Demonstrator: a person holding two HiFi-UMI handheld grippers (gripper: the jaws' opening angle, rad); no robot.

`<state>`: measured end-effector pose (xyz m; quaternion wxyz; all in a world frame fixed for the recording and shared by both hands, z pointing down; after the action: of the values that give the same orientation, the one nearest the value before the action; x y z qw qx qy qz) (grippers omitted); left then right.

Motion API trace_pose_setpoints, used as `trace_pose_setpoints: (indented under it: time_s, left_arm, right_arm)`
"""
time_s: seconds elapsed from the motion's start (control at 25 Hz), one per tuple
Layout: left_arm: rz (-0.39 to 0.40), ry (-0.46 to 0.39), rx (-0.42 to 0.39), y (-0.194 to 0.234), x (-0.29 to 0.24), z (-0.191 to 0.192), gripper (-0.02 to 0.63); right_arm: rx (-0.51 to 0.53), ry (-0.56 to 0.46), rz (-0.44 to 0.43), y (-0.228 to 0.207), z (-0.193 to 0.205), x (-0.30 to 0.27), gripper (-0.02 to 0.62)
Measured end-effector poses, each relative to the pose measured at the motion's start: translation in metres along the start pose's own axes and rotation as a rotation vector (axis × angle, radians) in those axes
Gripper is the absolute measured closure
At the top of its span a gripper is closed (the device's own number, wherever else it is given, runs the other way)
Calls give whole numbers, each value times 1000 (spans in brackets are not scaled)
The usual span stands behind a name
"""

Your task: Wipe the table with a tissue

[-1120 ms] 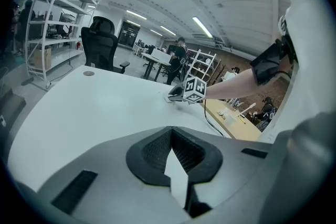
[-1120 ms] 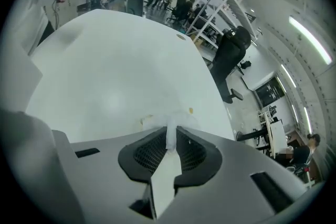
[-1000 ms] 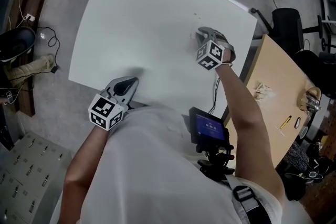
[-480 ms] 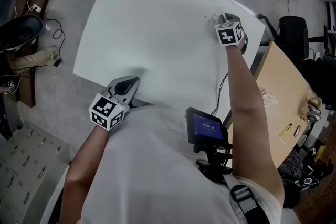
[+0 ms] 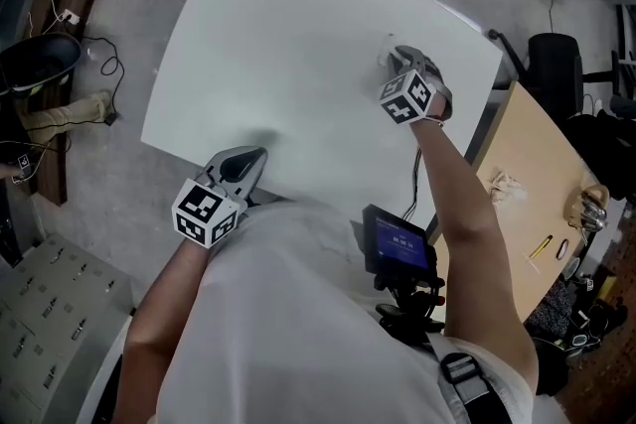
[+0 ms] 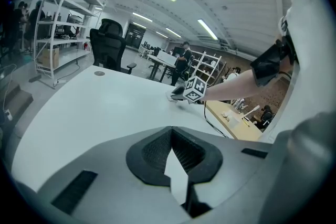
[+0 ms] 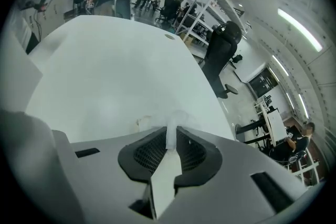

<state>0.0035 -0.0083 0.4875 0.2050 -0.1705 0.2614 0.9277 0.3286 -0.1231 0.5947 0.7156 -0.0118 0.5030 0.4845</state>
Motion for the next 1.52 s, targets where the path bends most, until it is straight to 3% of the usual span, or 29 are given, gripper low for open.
trace_pose_setpoints:
  time_s: [0.24,0.48,0.6,0.84,0.92,1.0,1.24,1.4,1.52]
  left_arm:
    - [-12,-7,10,6,5,0,600]
    - [-19,-10,11,4,7,0,600]
    - [-31,-8,9,3,9,1,600]
    - [-60,-3,10,7,16,-1,600]
    - [-62,0,15,6,17,1,600]
    - [-58,4,19,5,17,3,600]
    - [-31,4,4,-1,10,3,600]
    - [-3,7,-16,-9,3,2,600]
    - [20,9,-32,-16,-1,1,600]
  right_arm:
    - [49,-110,-95,30,-6,21,541]
    - [-339,-78,113,-59,17,1,541]
    - [-490,-58,178,-91,24,-14,541]
    - [-618,10,214,-109,31,-39,541]
    - [-539,8,229,-100,26,-41,542]
    - [-384,1,224,-86,17,-40,543]
    - [-50,-49,140,-34,-12,-26,543]
    - [53,-88,72,8,-22,-9,543]
    - [62,-125,12,41,-25,10,543]
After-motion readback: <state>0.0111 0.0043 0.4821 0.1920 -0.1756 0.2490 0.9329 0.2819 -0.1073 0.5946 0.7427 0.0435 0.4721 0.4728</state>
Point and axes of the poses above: the fingertips, and each gripper's own axes: x backward along the fingers, y to its left, z out of its underside, the point moved 2 cm from there along x, backward along the fingers, and after that the axes turned 10 degrees about -y, right-handed, at the moved point
